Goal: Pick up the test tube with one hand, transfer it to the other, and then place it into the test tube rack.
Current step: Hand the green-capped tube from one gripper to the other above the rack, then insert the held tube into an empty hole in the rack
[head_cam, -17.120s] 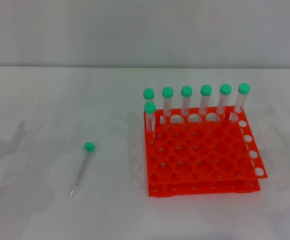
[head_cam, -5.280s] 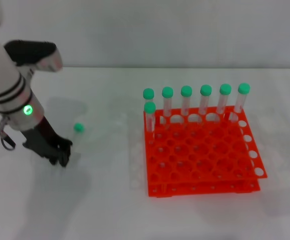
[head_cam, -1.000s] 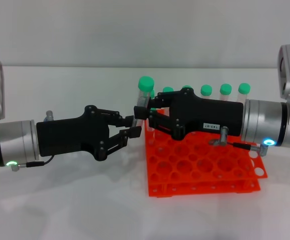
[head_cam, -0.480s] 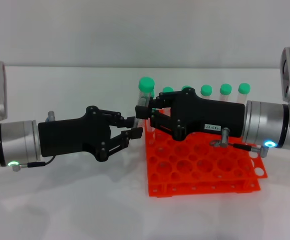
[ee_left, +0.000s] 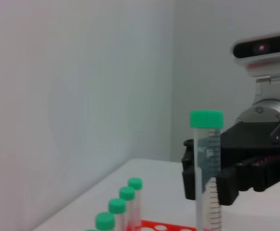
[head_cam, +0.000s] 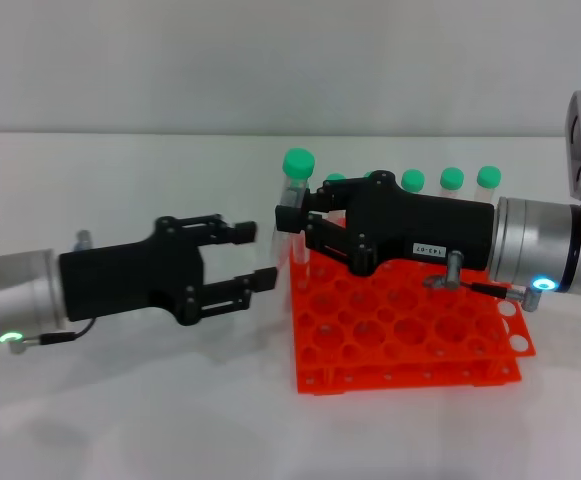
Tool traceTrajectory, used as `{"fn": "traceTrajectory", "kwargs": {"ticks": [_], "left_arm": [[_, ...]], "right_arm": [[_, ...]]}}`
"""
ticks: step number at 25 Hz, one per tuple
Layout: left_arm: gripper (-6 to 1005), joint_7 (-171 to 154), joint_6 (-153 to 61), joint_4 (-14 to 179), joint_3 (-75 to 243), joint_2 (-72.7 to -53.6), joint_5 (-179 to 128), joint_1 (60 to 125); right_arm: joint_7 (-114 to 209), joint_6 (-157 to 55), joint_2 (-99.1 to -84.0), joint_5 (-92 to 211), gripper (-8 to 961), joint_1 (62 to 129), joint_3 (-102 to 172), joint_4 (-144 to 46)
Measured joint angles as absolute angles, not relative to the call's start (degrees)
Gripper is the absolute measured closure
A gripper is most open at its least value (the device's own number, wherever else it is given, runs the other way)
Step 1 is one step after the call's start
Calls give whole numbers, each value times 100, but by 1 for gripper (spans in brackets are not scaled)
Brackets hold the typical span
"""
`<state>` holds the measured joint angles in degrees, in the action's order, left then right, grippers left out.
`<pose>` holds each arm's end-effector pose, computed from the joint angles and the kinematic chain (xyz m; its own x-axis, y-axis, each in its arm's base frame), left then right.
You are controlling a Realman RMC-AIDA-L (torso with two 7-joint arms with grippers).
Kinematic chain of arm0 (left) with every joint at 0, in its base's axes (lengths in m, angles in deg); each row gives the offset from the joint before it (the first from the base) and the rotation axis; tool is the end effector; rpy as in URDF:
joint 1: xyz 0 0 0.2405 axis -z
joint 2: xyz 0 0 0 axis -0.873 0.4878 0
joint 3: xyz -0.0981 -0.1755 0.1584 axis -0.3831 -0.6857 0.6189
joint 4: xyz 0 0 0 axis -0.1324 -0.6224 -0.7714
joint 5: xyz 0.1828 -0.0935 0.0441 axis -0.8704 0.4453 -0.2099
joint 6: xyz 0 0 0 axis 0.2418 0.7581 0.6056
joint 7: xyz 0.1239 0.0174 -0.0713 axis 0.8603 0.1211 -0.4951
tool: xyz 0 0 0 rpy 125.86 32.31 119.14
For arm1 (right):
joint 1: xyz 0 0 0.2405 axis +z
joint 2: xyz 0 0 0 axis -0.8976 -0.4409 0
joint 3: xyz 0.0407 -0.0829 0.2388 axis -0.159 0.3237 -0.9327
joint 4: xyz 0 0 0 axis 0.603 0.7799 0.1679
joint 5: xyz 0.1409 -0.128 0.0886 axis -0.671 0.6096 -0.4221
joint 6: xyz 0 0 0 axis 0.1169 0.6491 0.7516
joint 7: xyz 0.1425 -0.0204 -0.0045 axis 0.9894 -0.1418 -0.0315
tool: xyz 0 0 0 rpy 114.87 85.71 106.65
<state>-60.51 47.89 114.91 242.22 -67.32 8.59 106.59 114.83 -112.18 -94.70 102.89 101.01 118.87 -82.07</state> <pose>-0.2494 0.3383 0.0054 0.8159 0.0832 0.5722 0.2674 -0.9317 -0.2457 0.1352 0.3661 -0.0501 0.7196 -0.0917 -0.6883 -0.2399 -0.9630 -0.1226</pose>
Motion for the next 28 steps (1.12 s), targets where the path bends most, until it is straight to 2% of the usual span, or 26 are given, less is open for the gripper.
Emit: {"fn": "traceTrajectory", "kwargs": {"ticks": [3, 5, 13, 18, 28], "left_arm": [[589, -6106, 4814, 11589, 24220, -6713, 1266, 10390], [491, -6113, 4818, 11671, 24219, -6710, 1607, 10135], [118, -5753, 4773, 11457, 24207, -6739, 3782, 8574], [117, -5298, 4728, 10937, 24200, -6737, 4548, 7938], [117, -5241, 4395, 10617, 24210, -6741, 4591, 7768]], "right_arm": [[11456, -11144, -9454, 10291, 755, 10078, 11880, -8205], [11391, -11012, -9450, 10293, 754, 10052, 11879, -8205], [10991, -10416, -9457, 10298, 749, 9951, 11879, -8195], [10752, -10197, -9463, 10296, 746, 9830, 11874, -8200], [9748, -10127, -9506, 9475, 740, 9569, 11958, -8068]]}}
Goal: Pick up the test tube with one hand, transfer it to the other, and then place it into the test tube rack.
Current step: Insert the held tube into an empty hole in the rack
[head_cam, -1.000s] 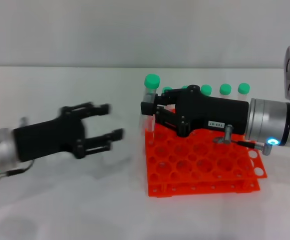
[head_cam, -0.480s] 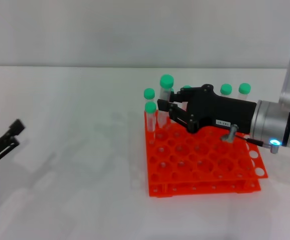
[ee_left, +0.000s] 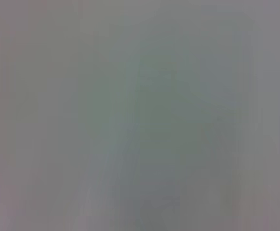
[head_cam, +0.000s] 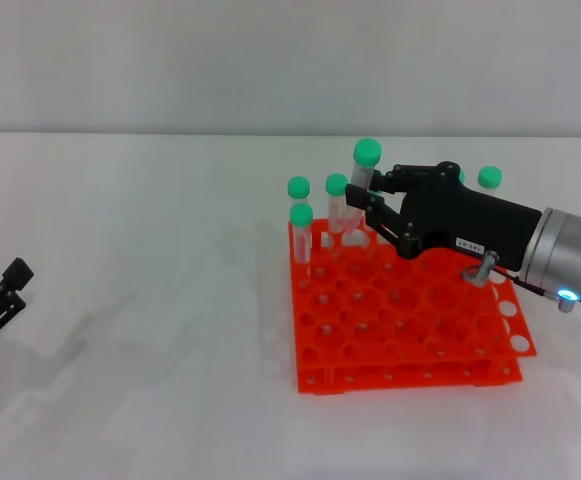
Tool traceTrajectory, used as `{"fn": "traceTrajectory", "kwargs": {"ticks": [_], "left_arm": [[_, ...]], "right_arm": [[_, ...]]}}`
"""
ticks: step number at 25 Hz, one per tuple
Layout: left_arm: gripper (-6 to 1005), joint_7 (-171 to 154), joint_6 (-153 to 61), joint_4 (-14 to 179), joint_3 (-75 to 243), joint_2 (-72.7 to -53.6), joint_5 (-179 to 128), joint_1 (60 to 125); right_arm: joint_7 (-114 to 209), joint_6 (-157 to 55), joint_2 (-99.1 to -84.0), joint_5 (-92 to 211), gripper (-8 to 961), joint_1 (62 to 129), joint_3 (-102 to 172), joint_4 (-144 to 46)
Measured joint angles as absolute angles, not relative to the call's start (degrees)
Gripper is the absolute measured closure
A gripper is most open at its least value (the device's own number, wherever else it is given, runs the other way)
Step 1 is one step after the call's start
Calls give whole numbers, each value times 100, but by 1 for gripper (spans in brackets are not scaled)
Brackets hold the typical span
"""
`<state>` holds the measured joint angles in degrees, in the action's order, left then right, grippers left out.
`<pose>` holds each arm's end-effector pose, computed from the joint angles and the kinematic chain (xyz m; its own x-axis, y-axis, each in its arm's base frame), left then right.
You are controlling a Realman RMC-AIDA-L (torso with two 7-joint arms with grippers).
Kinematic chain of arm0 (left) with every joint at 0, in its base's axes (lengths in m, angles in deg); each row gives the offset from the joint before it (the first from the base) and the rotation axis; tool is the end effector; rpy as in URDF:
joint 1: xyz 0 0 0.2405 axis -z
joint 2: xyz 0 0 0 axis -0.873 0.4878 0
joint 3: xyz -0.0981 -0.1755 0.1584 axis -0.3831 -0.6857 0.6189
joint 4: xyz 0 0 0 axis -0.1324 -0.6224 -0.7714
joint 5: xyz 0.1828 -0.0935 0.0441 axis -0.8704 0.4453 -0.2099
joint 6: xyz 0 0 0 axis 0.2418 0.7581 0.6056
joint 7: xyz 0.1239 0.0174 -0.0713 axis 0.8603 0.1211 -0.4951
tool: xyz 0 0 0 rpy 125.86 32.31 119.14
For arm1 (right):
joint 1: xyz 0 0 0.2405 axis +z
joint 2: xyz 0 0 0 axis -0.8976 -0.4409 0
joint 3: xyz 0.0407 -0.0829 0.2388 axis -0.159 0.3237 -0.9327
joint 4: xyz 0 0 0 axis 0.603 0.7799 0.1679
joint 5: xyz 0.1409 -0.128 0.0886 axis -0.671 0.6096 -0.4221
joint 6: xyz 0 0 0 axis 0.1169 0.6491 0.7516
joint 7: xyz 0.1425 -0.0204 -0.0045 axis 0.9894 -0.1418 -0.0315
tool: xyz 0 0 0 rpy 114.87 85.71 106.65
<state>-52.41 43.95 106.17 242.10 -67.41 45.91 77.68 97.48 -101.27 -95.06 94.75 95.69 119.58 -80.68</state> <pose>-0.3693 0.2337 0.0520 0.6082 -0.0185 0.7936 0.7169 -0.4163 -0.5592 0.1813 0.3781 -0.0458 0.7749 0.0408 -0.6308 -0.2986 -0.8559 -0.4222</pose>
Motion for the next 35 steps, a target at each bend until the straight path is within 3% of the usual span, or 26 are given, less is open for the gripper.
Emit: {"fn": "traceTrajectory", "kwargs": {"ticks": [35], "left_arm": [[119, -5231, 4307, 10473, 24211, -6714, 4604, 7929]], "right_arm": [[9754, -9501, -9505, 8655, 720, 10022, 12847, -7608]]}}
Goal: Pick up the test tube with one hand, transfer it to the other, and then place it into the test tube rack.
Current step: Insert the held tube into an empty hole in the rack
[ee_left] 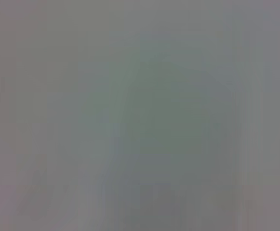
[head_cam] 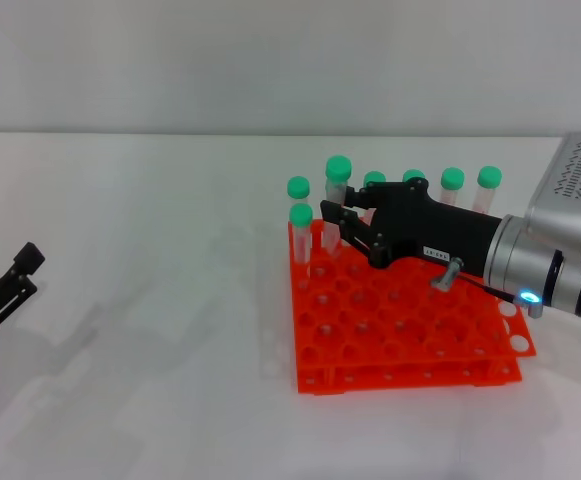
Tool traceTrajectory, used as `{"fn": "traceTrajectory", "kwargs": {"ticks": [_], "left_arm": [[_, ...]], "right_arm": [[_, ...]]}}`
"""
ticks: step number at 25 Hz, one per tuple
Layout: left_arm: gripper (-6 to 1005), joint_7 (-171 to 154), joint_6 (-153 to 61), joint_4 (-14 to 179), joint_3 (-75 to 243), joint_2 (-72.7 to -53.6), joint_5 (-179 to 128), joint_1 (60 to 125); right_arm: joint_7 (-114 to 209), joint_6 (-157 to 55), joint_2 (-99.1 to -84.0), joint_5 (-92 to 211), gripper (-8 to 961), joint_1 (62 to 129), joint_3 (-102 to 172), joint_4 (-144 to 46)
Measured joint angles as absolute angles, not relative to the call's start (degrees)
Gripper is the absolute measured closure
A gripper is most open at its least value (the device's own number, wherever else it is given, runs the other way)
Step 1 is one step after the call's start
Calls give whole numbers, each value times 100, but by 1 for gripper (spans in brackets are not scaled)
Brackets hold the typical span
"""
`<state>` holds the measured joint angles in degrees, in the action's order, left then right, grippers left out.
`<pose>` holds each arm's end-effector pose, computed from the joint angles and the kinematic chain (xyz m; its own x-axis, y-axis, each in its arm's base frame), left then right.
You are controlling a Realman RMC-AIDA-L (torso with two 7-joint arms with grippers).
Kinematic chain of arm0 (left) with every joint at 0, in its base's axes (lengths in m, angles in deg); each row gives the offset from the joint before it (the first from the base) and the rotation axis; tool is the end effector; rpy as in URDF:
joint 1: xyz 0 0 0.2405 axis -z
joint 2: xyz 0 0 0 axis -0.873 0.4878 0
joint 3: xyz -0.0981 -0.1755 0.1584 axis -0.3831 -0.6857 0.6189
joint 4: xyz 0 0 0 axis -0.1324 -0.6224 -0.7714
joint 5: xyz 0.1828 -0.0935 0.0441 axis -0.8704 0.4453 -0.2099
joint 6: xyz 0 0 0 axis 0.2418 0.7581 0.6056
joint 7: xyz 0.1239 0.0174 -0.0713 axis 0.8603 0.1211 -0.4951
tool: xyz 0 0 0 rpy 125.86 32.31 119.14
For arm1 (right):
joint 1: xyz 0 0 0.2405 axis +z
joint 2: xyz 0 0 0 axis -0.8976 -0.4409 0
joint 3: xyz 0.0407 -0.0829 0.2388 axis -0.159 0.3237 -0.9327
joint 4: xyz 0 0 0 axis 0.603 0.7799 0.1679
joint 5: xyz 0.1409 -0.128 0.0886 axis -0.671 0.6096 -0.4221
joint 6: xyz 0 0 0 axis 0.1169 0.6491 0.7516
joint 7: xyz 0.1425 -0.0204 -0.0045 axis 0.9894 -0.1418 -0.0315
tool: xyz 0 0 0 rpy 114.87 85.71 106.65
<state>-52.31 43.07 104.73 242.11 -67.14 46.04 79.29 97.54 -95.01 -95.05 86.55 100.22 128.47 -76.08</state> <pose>-0.3628 0.2458 0.0495 0.5966 -0.0296 0.8020 0.7162 -0.4313 -0.5487 0.1757 0.3859 -0.0707 0.7991 -0.0414 -0.5998 -0.3391 -0.8548 -0.3928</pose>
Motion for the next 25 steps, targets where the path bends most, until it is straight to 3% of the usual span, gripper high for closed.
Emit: {"fn": "traceTrajectory", "kwargs": {"ticks": [25], "left_arm": [[119, -5176, 4158, 10511, 24211, -6715, 4607, 8057]], "right_arm": [[10058, -9073, -9494, 8716, 705, 10133, 13160, -7599]]}}
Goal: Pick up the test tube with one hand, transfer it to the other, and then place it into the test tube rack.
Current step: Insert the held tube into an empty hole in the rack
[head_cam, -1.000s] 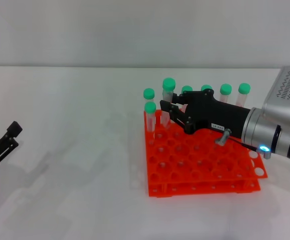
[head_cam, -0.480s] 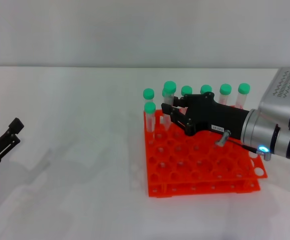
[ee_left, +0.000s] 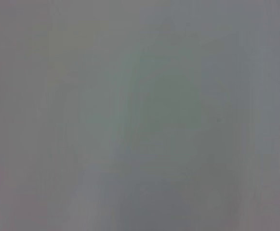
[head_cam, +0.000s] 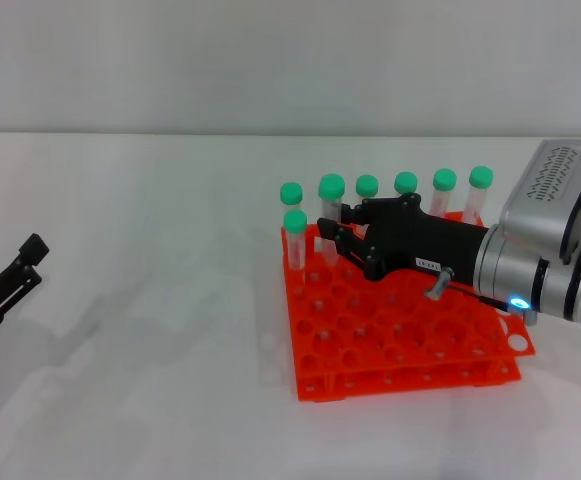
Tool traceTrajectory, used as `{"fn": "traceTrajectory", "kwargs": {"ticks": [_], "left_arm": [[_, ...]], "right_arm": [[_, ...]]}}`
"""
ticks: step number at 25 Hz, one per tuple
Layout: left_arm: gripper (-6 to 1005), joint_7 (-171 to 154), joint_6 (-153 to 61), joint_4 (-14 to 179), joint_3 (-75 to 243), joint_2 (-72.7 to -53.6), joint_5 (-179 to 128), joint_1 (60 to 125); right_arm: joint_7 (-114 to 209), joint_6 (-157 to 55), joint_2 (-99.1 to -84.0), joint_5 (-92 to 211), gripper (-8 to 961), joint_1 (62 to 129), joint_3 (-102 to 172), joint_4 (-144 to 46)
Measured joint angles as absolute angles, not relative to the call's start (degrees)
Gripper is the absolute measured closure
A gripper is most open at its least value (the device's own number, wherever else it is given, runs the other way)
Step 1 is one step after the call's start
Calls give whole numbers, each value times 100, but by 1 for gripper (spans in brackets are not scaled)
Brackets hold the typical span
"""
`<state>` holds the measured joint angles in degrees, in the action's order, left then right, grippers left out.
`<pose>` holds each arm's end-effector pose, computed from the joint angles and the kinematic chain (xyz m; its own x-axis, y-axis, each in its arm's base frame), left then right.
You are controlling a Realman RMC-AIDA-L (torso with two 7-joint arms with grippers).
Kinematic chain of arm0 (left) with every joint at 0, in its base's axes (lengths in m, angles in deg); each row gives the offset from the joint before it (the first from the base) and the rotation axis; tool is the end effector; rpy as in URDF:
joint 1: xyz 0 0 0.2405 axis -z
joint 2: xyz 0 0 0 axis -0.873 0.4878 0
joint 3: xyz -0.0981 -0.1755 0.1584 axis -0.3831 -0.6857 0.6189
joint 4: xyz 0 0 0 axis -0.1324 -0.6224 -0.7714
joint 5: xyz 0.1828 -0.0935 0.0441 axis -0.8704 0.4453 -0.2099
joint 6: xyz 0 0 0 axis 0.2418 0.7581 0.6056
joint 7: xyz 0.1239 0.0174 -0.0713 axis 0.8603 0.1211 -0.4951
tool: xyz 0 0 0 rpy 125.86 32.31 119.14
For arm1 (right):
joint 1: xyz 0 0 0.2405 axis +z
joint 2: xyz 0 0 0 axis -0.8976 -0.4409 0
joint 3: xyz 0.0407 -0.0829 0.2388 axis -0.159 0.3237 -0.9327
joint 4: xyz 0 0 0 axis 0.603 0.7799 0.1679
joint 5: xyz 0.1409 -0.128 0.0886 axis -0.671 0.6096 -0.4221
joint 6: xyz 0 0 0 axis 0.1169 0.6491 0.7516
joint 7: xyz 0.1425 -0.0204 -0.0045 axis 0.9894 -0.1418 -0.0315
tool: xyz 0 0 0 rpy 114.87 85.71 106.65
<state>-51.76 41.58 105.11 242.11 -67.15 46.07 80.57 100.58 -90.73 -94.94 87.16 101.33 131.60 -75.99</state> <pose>-0.3614 0.2549 0.0500 0.6143 -0.0307 0.7885 0.7047 -0.4283 -0.5657 0.1778 0.3878 -0.0811 0.8277 -0.0948 -0.5532 -0.3545 -0.8524 -0.3844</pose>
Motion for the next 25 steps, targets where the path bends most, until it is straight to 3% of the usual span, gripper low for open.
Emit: {"fn": "traceTrajectory", "kwargs": {"ticks": [19, 25], "left_arm": [[120, -5117, 4088, 10479, 24211, -6715, 4606, 8077], [120, -5117, 4088, 10493, 24211, -6715, 4615, 8047]], "right_arm": [[10015, -8913, -9505, 8681, 694, 10212, 13275, -7564], [10015, -9256, -9463, 8669, 509, 10048, 13078, -7689]]}}
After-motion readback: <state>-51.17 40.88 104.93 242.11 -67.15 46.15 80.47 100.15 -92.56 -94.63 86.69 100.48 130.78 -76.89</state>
